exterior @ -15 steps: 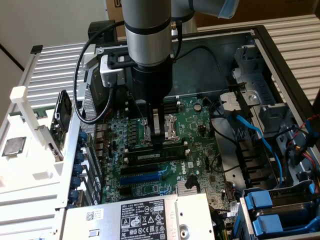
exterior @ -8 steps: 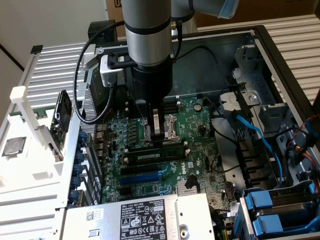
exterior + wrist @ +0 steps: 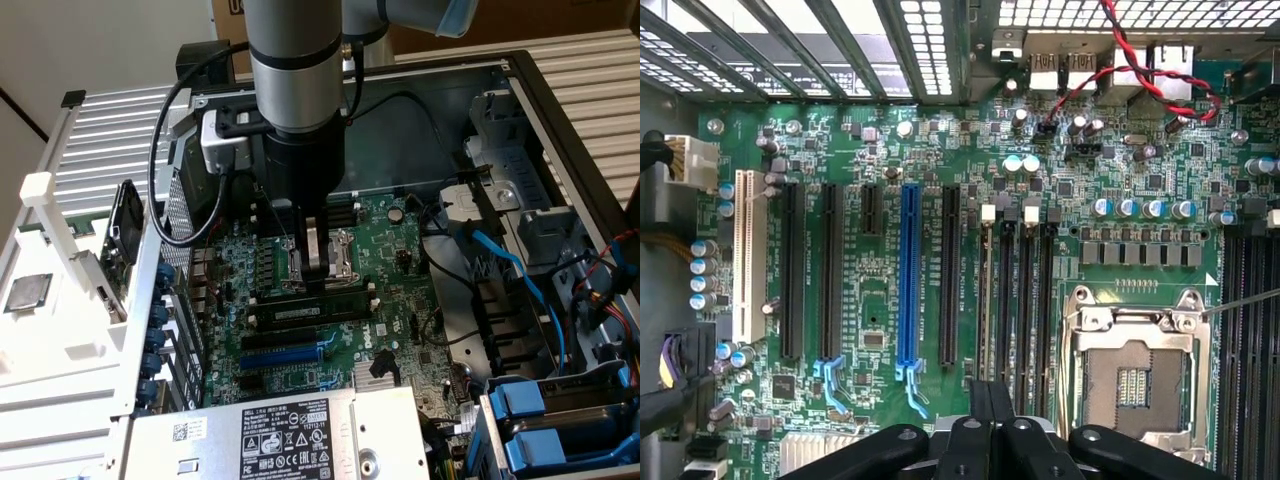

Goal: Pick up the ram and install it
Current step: 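Press down the ram until it locks into place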

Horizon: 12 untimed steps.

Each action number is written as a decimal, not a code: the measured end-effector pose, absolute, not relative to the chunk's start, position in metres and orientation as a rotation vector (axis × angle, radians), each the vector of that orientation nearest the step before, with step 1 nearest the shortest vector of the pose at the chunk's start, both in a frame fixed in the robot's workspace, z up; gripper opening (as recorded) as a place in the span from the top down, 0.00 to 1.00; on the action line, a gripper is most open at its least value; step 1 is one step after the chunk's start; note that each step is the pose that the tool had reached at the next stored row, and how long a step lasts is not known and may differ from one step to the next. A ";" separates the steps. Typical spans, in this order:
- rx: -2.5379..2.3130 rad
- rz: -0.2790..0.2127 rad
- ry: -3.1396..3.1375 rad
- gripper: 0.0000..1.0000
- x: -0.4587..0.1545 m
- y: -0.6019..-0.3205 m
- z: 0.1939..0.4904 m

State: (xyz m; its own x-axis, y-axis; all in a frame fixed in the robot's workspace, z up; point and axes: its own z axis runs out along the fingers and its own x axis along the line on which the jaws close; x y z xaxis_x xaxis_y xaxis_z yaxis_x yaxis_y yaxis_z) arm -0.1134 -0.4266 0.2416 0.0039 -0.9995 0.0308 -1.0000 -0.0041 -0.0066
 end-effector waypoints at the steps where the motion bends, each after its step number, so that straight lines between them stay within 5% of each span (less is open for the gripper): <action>1: 2.214 0.041 -2.205 0.89 -0.113 -0.427 0.241; 12: 2.214 0.042 -2.205 0.89 -0.113 -0.426 0.236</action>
State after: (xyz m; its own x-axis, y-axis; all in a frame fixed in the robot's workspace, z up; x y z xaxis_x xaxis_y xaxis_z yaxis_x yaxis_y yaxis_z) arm -0.1130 -0.4263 0.2365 0.0039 -0.9995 0.0309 -1.0000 -0.0041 -0.0070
